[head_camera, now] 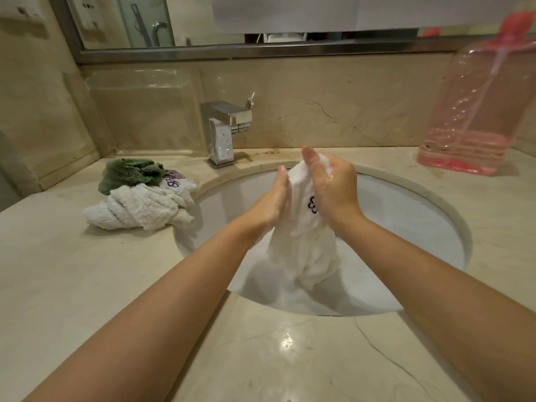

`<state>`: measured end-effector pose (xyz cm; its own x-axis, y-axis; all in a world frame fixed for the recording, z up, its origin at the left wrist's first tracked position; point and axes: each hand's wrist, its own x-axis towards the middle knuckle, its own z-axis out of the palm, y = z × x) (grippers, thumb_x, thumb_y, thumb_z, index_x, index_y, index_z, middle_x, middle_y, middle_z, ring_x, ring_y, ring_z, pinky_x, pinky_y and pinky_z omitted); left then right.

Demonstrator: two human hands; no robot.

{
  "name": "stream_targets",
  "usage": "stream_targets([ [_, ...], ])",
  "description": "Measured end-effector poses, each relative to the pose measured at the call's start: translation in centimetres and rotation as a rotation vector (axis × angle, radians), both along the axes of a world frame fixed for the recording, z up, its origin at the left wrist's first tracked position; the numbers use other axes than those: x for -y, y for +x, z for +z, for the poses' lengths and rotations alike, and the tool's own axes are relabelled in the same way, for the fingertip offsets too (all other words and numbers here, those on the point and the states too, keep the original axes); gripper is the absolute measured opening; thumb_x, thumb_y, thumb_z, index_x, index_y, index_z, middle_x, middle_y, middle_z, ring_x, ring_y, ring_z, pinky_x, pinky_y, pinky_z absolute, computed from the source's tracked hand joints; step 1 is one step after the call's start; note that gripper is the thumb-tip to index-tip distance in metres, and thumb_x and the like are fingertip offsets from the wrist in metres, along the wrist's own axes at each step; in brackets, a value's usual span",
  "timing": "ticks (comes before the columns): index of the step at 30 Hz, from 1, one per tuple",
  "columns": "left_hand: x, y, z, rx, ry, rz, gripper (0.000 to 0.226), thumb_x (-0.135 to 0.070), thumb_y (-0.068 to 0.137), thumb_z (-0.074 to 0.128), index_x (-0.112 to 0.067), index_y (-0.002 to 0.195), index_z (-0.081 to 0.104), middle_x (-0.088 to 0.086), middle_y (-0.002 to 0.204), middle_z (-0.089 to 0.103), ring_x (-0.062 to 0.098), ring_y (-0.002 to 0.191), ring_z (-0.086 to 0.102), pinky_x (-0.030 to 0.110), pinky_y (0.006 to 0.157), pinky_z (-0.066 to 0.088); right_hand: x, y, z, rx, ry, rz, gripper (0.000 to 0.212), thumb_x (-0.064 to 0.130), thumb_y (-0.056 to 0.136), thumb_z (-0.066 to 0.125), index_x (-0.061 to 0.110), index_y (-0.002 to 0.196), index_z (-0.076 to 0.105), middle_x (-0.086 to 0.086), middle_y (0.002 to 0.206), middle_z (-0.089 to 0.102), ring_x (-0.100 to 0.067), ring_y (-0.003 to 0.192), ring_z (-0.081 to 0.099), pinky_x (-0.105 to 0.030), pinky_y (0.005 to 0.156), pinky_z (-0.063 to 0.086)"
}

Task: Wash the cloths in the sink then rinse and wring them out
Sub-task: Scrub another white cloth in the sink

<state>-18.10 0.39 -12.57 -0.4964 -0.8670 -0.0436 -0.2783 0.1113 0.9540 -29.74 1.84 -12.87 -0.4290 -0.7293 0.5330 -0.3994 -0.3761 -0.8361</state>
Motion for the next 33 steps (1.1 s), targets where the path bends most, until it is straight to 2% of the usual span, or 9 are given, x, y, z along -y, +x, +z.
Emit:
stream_targets([
  [2, 0.6, -0.1, -0.3, 0.059, 0.055, 0.070, 0.088, -0.074, 0.088, 0.000, -0.025, 0.137, 0.054, 0.005, 0.134, 0.059, 0.021, 0.124, 0.053, 0.038, 0.107, 0.040, 0.1, 0.0, 0.1, 0.035, -0.040, -0.066, 0.053, 0.037, 0.098, 0.053, 0.022, 0.054, 0.026, 0.011, 0.052, 0.029, -0.008, 0.052, 0.027, -0.026, 0.054, 0.025],
  [6, 2.8, -0.5, -1.6, 0.071, 0.138, 0.200, 0.112, -0.095, 0.051, 0.019, -0.019, 0.119, 0.067, 0.009, 0.122, 0.066, 0.031, 0.110, 0.062, 0.048, 0.104, 0.043, 0.7, -1.7, -0.1, 0.083, 0.095, -0.224, 0.054, 0.042, 0.100, 0.047, 0.020, 0.055, 0.025, 0.007, 0.052, 0.029, -0.010, 0.051, 0.028, -0.028, 0.052, 0.023],
  [9, 1.9, -0.4, -0.4, -0.062, 0.189, 0.270, 0.086, -0.084, 0.072, 0.039, -0.018, 0.122, 0.064, 0.006, 0.116, 0.068, 0.028, 0.105, 0.064, 0.042, 0.098, 0.045, 0.9, -2.7, -1.1, 0.114, 0.303, -0.191, 0.055, 0.044, 0.097, 0.050, 0.017, 0.055, 0.027, 0.003, 0.053, 0.032, -0.014, 0.053, 0.031, -0.032, 0.056, 0.026],
  [13, 2.3, -0.2, -0.4, -0.225, 0.232, 0.321, 0.046, -0.058, 0.087, 0.055, -0.017, 0.104, 0.068, 0.004, 0.092, 0.072, 0.018, 0.082, 0.067, 0.030, 0.069, 0.048, 0.4, -1.4, -0.4, 0.134, 0.239, -0.067, 0.042, 0.026, 0.089, 0.060, 0.014, 0.057, 0.037, -0.005, 0.058, 0.038, -0.018, 0.058, 0.036, -0.030, 0.058, 0.030],
  [15, 2.6, 0.1, -0.4, -0.322, 0.288, 0.381, 0.046, -0.055, 0.086, 0.060, -0.014, 0.106, 0.068, 0.008, 0.095, 0.072, 0.024, 0.088, 0.068, 0.036, 0.080, 0.054, -0.3, 0.7, 0.0, 0.063, 0.131, 0.019, 0.045, 0.013, 0.085, 0.063, 0.017, 0.050, 0.035, 0.008, 0.047, 0.036, -0.011, 0.049, 0.034, -0.026, 0.051, 0.029],
  [19, 2.3, 0.1, -0.4, -0.441, 0.391, 0.375, 0.030, -0.025, 0.095, 0.049, -0.009, 0.072, 0.058, 0.011, 0.070, 0.058, 0.024, 0.069, 0.057, 0.032, 0.065, 0.048, -0.8, 4.8, -0.8, -0.125, 0.027, -0.012, 0.036, 0.031, 0.081, 0.061, 0.028, 0.049, 0.047, 0.011, 0.046, 0.048, -0.009, 0.048, 0.048, -0.025, 0.050, 0.038],
  [23, -0.2, -1.0, 0.1, -0.356, 0.460, 0.327, 0.031, -0.023, 0.099, 0.041, -0.005, 0.080, 0.057, 0.010, 0.069, 0.056, 0.020, 0.070, 0.055, 0.028, 0.069, 0.046, 0.6, 2.3, -0.3, -0.179, 0.222, -0.303, 0.043, 0.027, 0.086, 0.057, 0.020, 0.048, 0.038, 0.003, 0.050, 0.039, -0.022, 0.061, 0.039, -0.032, 0.052, 0.025],
  [27, -0.2, -1.2, -0.2, -0.481, 0.472, 0.319, 0.035, -0.019, 0.103, 0.032, -0.016, 0.071, 0.046, -0.002, 0.064, 0.051, 0.012, 0.063, 0.047, 0.025, 0.055, 0.040, -1.2, 5.1, -0.9, -0.299, -0.062, -0.215, 0.033, 0.028, 0.071, 0.060, 0.022, 0.048, 0.037, 0.006, 0.046, 0.036, -0.022, 0.053, 0.039, -0.030, 0.047, 0.026],
  [33, -0.1, -1.1, 0.0, -0.521, 0.583, 0.354, 0.034, -0.017, 0.102, 0.030, -0.013, 0.072, 0.047, 0.001, 0.051, 0.051, 0.013, 0.057, 0.046, 0.020, 0.047, 0.041, 0.0, 3.9, -0.6, -0.340, 0.107, -0.253, 0.042, 0.021, 0.079, 0.059, 0.024, 0.049, 0.030, 0.008, 0.050, 0.033, -0.021, 0.058, 0.036, -0.028, 0.046, 0.019],
])
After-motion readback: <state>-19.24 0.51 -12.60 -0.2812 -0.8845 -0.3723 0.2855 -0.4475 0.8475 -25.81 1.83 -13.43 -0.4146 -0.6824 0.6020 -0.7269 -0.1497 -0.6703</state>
